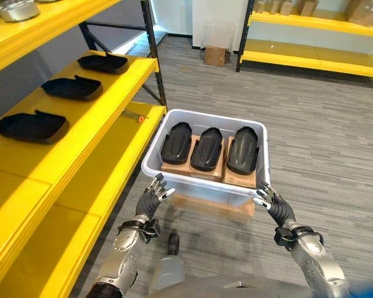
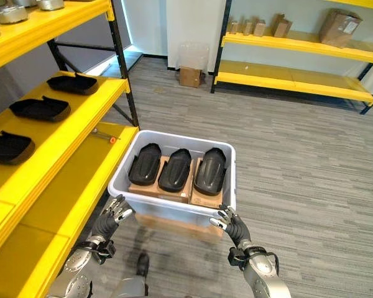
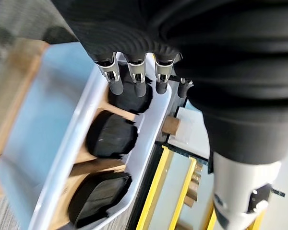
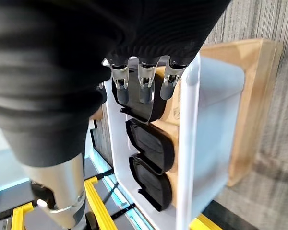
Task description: Move parts from the plastic box to the shelf.
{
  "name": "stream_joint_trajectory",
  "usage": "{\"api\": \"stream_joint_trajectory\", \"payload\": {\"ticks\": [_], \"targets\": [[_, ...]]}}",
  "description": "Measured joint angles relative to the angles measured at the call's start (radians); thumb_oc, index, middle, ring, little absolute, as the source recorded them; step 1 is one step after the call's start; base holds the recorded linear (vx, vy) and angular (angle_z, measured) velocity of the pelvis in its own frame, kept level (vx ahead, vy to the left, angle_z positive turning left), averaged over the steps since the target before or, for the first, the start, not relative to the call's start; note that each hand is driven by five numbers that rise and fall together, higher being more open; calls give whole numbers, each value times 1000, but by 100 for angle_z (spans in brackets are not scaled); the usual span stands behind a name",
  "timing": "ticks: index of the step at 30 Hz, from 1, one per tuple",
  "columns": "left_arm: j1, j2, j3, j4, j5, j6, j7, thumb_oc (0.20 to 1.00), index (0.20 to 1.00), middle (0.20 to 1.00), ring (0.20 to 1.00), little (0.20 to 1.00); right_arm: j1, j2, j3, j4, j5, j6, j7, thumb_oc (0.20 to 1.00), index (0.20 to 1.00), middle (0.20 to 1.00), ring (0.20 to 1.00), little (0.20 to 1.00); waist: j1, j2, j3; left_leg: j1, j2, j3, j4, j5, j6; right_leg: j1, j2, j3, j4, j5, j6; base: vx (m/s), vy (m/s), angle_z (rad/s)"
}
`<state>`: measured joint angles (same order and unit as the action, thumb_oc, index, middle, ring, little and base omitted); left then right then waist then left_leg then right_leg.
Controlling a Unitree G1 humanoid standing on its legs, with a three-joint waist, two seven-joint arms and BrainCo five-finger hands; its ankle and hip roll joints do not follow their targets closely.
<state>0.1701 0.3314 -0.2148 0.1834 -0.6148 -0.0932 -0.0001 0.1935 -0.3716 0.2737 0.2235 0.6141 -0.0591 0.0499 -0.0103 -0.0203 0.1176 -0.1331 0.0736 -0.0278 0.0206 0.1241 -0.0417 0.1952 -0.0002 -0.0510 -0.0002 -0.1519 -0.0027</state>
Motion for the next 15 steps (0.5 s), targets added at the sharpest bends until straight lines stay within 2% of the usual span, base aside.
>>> {"api": "stream_joint_trajectory", "payload": {"ticks": [1, 2, 4, 6, 9, 14, 15], "targets": [[2, 5, 1, -3, 0, 0, 0, 1000, 1000, 1000, 1000, 1000, 5, 5, 1, 0, 0, 1, 4, 1000, 1000, 1000, 1000, 1000, 1, -11, -4, 3, -18, 13, 0, 0, 9, 0, -22, 5, 4, -10, 12, 123, 171, -15], [3, 20, 1, -7, 0, 0, 0, 1000, 1000, 1000, 1000, 1000, 11, 11, 5, -5, 0, 3, 13, 1000, 1000, 1000, 1000, 1000, -1, -31, -13, 13, -63, 26, -12, 2, 34, -2, -65, 8, 9, -24, 37, 167, 238, -5], [-9, 41, 6, -12, 0, -1, 0, 1000, 1000, 1000, 1000, 1000, 5, 21, 6, -6, -1, 4, 18, 1000, 1000, 1000, 1000, 1000, 5, -47, -17, 15, -104, 54, -11, -18, 65, -6, -119, 8, 17, -31, 56, 188, 272, -15], [-8, 54, 11, -13, 0, -1, 1, 1000, 1000, 1000, 1000, 1000, -2, 34, 5, -7, -3, 9, 24, 1000, 1000, 1000, 1000, 1000, 13, -45, -16, 30, -127, 78, -11, -31, 88, -14, -145, 7, 36, -29, 83, 153, 217, -27], [-10, 62, 10, -14, 0, -3, 2, 1000, 1000, 1000, 1000, 1000, -7, 49, 7, -8, -9, 10, 28, 1000, 1000, 1000, 1000, 1000, 23, -48, -18, 47, -148, 102, -15, -61, 99, -15, -175, 6, 54, -31, 101, 161, 216, -20], [-11, 69, 9, -14, 0, -4, 5, 1000, 1000, 1000, 1000, 1000, -7, 49, 6, -8, -10, 11, 28, 1000, 1000, 1000, 1000, 1000, 20, -46, -19, 42, -164, 108, -19, -74, 107, -26, -187, 2, 66, -37, 120, 107, 162, -5], [-15, 64, 5, -13, 1, -3, 6, 1000, 1000, 1000, 1000, 1000, -14, 44, 5, -4, -10, 11, 27, 1000, 1000, 1000, 1000, 1000, 16, -30, -13, 41, -156, 105, -20, -77, 111, -54, -178, 4, 126, -40, 124, 43, 158, 3]]}}
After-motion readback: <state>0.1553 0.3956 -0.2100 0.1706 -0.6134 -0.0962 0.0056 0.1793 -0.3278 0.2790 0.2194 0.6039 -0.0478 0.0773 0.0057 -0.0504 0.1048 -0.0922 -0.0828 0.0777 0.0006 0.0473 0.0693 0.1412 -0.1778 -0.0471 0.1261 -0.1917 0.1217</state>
